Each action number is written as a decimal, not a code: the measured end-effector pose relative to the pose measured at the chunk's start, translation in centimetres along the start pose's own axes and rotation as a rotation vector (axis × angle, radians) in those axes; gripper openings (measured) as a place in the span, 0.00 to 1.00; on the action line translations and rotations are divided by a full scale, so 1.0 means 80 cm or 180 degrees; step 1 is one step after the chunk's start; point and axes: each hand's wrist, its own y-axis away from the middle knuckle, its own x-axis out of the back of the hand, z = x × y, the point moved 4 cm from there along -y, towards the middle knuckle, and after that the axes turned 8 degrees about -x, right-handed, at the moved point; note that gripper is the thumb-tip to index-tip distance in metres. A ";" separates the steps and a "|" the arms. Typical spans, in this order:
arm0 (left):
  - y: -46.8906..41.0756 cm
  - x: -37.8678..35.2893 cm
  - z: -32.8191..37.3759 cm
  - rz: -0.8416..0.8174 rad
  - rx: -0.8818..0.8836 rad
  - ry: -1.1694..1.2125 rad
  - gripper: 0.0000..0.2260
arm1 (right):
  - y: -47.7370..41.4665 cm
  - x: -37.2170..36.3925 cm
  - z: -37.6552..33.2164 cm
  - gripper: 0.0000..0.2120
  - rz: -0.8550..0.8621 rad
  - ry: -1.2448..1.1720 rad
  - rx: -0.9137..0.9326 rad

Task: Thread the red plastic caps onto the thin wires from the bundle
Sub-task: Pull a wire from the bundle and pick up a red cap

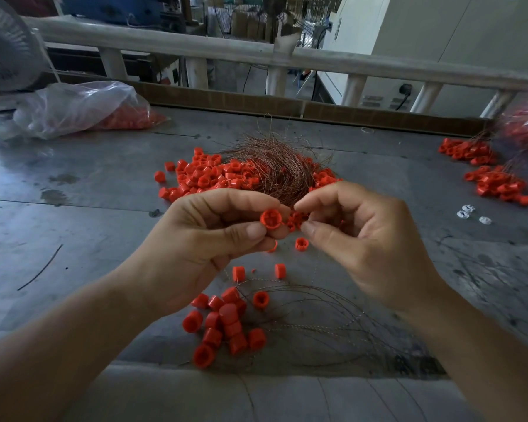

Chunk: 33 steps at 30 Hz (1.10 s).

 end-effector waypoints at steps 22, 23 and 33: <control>0.002 0.004 -0.015 0.0028 0.0990 0.0503 0.09 | -0.027 0.051 0.061 0.07 -0.0062 0.0484 -0.1416; 0.002 0.005 -0.016 0.0066 0.1047 0.0488 0.09 | -0.029 0.052 0.068 0.07 0.0064 0.0820 -0.1338; 0.003 0.004 -0.021 0.0026 0.1133 0.0395 0.08 | -0.033 0.033 0.091 0.08 -0.0070 0.2297 -0.0770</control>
